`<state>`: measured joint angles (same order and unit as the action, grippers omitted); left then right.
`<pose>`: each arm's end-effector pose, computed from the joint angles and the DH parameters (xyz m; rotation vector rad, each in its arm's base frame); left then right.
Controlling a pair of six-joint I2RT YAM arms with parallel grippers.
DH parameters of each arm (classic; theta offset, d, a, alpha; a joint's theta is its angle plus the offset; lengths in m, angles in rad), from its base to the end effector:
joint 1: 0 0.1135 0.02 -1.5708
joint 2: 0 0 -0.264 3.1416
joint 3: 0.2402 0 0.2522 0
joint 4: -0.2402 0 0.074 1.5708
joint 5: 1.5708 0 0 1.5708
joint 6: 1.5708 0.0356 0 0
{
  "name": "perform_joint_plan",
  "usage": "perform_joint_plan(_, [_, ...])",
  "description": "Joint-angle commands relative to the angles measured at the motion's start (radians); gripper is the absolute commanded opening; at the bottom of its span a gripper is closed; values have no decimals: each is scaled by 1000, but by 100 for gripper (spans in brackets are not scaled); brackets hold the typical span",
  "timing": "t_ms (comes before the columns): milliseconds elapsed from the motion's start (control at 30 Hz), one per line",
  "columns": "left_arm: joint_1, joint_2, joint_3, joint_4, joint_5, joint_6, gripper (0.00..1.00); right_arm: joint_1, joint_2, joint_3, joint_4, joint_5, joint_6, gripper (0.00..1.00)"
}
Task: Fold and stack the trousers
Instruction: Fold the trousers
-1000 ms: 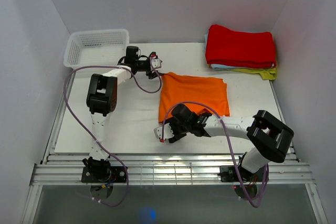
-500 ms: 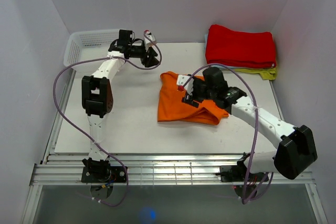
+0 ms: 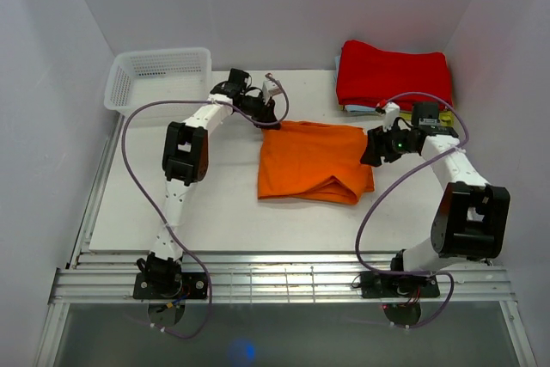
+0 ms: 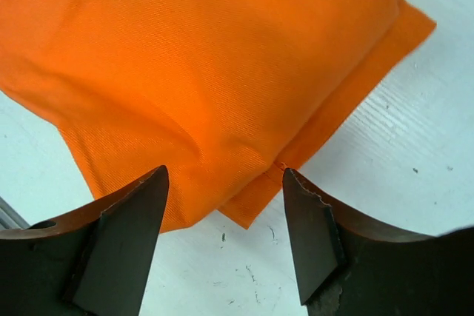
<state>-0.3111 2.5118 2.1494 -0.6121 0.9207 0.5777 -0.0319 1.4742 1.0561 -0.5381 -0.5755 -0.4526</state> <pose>0.5029 -0.1915 0.1592 1.2791 1.8873 -1.0157 0.3031 0.0097 0.2468 -0.7130 2.2727 0.5008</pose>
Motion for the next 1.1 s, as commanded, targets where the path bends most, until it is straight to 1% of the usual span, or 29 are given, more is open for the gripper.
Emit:
perform_joint_plan(0, [13, 8, 90, -14, -8, -80, 24, -52, 53, 62, -42, -122, 66, 68])
perform_joint_plan(33, [21, 7, 84, 9, -29, -116, 25, -62, 98, 88, -42, -127, 81, 65])
perform_joint_plan(67, [26, -25, 58, 99, -36, -206, 45, -66, 122, 102, -40, -135, 92, 63])
perform_joint_plan(100, [32, -60, 17, 159, -43, -254, 53, -72, 144, 114, -34, -141, 104, 62])
perform_joint_plan(133, [44, -103, -88, 222, -61, -300, 60, -77, 182, 136, -25, -135, 142, 60])
perform_joint_plan(167, [50, -149, -141, 327, -62, -353, 66, -83, 196, 142, -16, -136, 161, 60])
perform_joint_plan(200, [56, -241, -184, 362, -65, -363, 79, -95, 207, 143, 9, -138, 181, 60])
perform_joint_plan(233, [64, -283, -216, 377, -65, -360, 84, -99, 222, 146, 19, -139, 198, 63])
perform_joint_plan(267, [66, -318, -252, 356, -57, -320, 86, -100, 227, 147, 32, -132, 224, 64])
perform_joint_plan(333, [66, -407, -263, 280, -13, -239, 87, -102, 236, 143, 67, -113, 247, 66])
perform_joint_plan(367, [64, -436, -273, 200, 24, -189, 87, -103, 239, 140, 76, -110, 265, 66])
perform_joint_plan(400, [58, -470, -328, 172, 67, -147, 87, -103, 242, 137, 88, -106, 273, 66])
perform_joint_plan(433, [28, -543, -367, 152, 63, -63, 87, -103, 253, 137, 104, -106, 281, 67])
perform_joint_plan(467, [3, -580, -409, 129, 40, -15, 87, -103, 259, 139, 110, -100, 299, 67])
perform_joint_plan(500, [-23, -619, -509, 129, -12, 31, 87, -103, 268, 143, 118, -101, 308, 67])
perform_joint_plan(533, [-80, -687, -561, 132, -31, 101, 87, -103, 288, 151, 122, -110, 315, 68])
perform_joint_plan(600, [-137, -749, -676, 231, -74, 116, 87, -103, 310, 163, 135, -125, 339, 68])
perform_joint_plan(633, [-190, -777, -791, 282, -101, 105, 87, -103, 330, 177, 138, -154, 345, 68])
perform_joint_plan(667, [-221, -815, -840, 376, -115, 100, 89, -103, 340, 185, 142, -164, 356, 67])
perform_joint_plan(700, [-253, -824, -883, 427, -152, 99, 89, -103, 351, 189, 150, -173, 374, 66])
perform_joint_plan(733, [-320, -826, -936, 466, -216, 96, 90, -103, 369, 200, 151, -187, 380, 64])
perform_joint_plan(767, [-350, -808, -944, 506, -232, 108, 90, -103, 377, 203, 155, -191, 387, 63])
perform_joint_plan(800, [-374, -789, -941, 523, -246, 99, 90, -103, 383, 205, 164, -196, 391, 61])
perform_joint_plan(833, [-417, -763, -910, 532, -252, 77, 90, -103, 394, 208, 165, -202, 396, 57])
perform_joint_plan(867, [-439, -733, -886, 526, -247, 33, 90, -103, 397, 208, 168, -205, 400, 55])
perform_joint_plan(900, [-457, -673, -864, 522, -244, 16, 88, -103, 400, 208, 174, -211, 404, 53])
perform_joint_plan(967, [-519, -618, -818, 502, -217, 2, 86, -103, 405, 200, 187, -225, 411, 46])
perform_joint_plan(1000, [-539, -573, -806, 489, -214, 8, 83, -103, 408, 199, 188, -230, 413, 44])
perform_joint_plan(1067, [-600, -545, -795, 476, -203, 10, 77, -103, 410, 193, 196, -241, 419, 36])
